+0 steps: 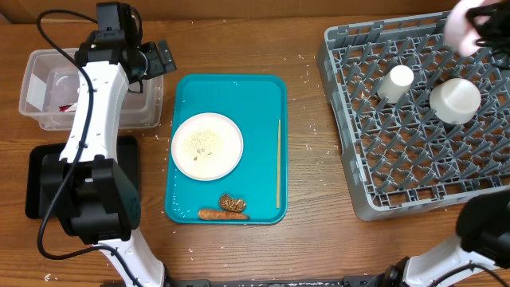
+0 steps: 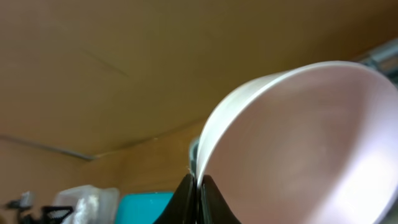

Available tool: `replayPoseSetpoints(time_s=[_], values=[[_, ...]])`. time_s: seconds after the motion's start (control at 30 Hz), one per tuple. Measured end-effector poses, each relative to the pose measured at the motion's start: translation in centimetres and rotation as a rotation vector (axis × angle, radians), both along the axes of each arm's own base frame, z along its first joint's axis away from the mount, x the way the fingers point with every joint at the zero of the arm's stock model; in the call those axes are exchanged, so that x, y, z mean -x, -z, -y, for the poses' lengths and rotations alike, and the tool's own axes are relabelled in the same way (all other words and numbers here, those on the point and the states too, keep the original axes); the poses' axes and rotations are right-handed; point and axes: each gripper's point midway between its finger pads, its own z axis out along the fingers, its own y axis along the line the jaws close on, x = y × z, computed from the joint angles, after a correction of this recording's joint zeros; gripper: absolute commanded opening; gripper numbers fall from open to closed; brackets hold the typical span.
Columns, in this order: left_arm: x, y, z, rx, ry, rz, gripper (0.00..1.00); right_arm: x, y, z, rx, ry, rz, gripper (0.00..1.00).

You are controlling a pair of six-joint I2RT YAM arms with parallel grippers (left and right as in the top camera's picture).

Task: Sort waste into correct bins and load items into the dishwasher
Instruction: 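Carry the second bowl right and place it in the rack's back corner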

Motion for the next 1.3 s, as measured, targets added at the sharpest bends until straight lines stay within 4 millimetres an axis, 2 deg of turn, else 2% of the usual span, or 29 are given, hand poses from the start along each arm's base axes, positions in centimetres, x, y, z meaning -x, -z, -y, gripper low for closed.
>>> replayPoseSetpoints(time_s=[0.07, 0.13, 0.27, 0.33, 0.53, 0.67, 0.83, 1.0, 1.13, 1.2, 1.3], values=[[0.0, 0.0, 0.0, 0.000, 0.000, 0.000, 1.00, -0.8, 0.7, 1.2, -0.044, -0.070, 0.079, 0.04], [0.0, 0.0, 0.0, 0.000, 0.000, -0.001, 1.00, -1.8, 2.1, 1.5, -0.076, -0.133, 0.126, 0.04], [0.0, 0.0, 0.0, 0.000, 0.000, -0.001, 1.00, -4.4, 6.1, 1.2, -0.124, -0.228, 0.165, 0.04], [0.0, 0.0, 0.0, 0.000, 0.000, -0.001, 1.00, -6.1, 8.1, 1.3, -0.149, -0.239, 0.179, 0.04], [0.0, 0.0, 0.0, 0.000, 0.000, -0.001, 1.00, -8.5, 10.8, 2.8, -0.255, -0.158, 0.141, 0.04], [0.0, 0.0, 0.0, 0.000, 0.000, 0.000, 1.00, -9.0, 12.5, 3.8, -0.317, -0.079, 0.069, 0.04], [0.0, 0.0, 0.0, 0.000, 0.000, 0.000, 1.00, -8.9, 12.9, 5.4, -0.359, -0.007, 0.035, 0.04], [0.0, 0.0, 0.0, 0.000, 0.000, -0.001, 1.00, -8.0, 14.5, 8.4, -0.404, 0.117, -0.047, 0.04], [0.0, 0.0, 0.0, 0.000, 0.000, 0.000, 1.00, -7.4, 15.0, 9.5, -0.419, 0.153, -0.070, 0.05], [0.0, 0.0, 0.0, 0.000, 0.000, 0.000, 1.00, -7.3, 15.1, 9.7, -0.422, 0.159, -0.074, 0.08], [0.0, 0.0, 0.0, 0.000, 0.000, 0.000, 1.00, -7.1, 15.1, 10.1, -0.425, 0.165, -0.075, 0.22]])
